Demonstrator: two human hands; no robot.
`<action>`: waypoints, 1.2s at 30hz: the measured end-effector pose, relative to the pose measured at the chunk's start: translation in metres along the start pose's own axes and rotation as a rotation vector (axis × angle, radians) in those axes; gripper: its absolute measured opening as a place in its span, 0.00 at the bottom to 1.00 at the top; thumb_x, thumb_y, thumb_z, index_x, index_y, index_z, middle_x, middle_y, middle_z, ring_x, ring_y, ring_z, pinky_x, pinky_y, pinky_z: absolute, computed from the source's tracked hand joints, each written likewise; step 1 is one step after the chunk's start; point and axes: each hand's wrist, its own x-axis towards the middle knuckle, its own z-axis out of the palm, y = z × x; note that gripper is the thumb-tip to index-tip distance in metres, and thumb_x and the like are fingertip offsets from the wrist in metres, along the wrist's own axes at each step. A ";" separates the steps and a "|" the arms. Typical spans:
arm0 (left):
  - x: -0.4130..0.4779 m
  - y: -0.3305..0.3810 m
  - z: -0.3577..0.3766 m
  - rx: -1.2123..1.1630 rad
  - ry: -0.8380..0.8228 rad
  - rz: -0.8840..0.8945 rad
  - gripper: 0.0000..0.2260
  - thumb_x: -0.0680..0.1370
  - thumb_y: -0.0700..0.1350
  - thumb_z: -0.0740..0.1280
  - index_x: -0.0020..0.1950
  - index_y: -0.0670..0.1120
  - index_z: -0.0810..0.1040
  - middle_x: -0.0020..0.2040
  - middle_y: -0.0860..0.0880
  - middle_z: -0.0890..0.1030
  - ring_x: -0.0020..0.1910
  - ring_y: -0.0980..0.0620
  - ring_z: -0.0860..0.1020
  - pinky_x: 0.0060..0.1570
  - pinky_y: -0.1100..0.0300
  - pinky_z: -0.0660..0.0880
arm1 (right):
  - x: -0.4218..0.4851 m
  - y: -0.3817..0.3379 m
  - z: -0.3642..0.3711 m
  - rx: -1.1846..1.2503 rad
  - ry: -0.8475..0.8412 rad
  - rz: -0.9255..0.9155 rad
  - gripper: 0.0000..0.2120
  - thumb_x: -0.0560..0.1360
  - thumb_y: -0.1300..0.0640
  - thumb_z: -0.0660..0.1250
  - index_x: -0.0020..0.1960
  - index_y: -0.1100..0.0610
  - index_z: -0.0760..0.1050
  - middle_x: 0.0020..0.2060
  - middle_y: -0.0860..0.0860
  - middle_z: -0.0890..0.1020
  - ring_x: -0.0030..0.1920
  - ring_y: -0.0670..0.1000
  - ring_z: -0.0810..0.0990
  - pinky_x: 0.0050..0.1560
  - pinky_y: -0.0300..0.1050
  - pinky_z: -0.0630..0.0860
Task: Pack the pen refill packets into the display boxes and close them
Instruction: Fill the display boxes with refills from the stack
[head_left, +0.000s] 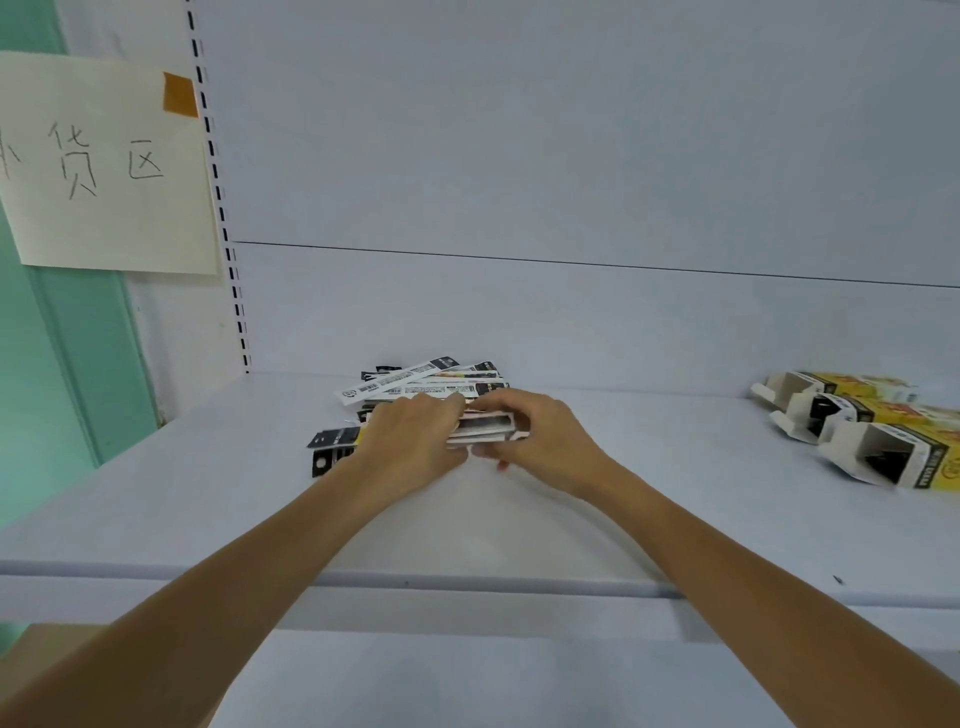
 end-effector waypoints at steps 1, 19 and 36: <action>0.000 -0.001 0.002 0.008 0.009 -0.004 0.13 0.76 0.50 0.61 0.58 0.47 0.70 0.55 0.47 0.78 0.55 0.44 0.76 0.45 0.54 0.69 | 0.001 0.001 -0.003 0.077 0.013 0.022 0.17 0.66 0.64 0.76 0.53 0.53 0.78 0.46 0.53 0.81 0.41 0.51 0.81 0.42 0.43 0.81; 0.038 0.111 0.002 -0.041 -0.020 0.004 0.21 0.75 0.65 0.58 0.51 0.47 0.66 0.49 0.47 0.79 0.51 0.43 0.77 0.44 0.54 0.69 | -0.047 0.044 -0.133 -0.203 0.058 0.158 0.23 0.73 0.44 0.66 0.68 0.45 0.69 0.65 0.42 0.73 0.63 0.40 0.71 0.63 0.35 0.64; 0.100 0.357 0.021 -0.260 0.010 0.034 0.13 0.78 0.58 0.57 0.58 0.53 0.70 0.51 0.52 0.75 0.52 0.49 0.75 0.45 0.59 0.62 | -0.191 0.200 -0.406 -0.856 0.378 0.110 0.21 0.76 0.47 0.53 0.57 0.57 0.78 0.58 0.50 0.79 0.59 0.52 0.75 0.55 0.44 0.69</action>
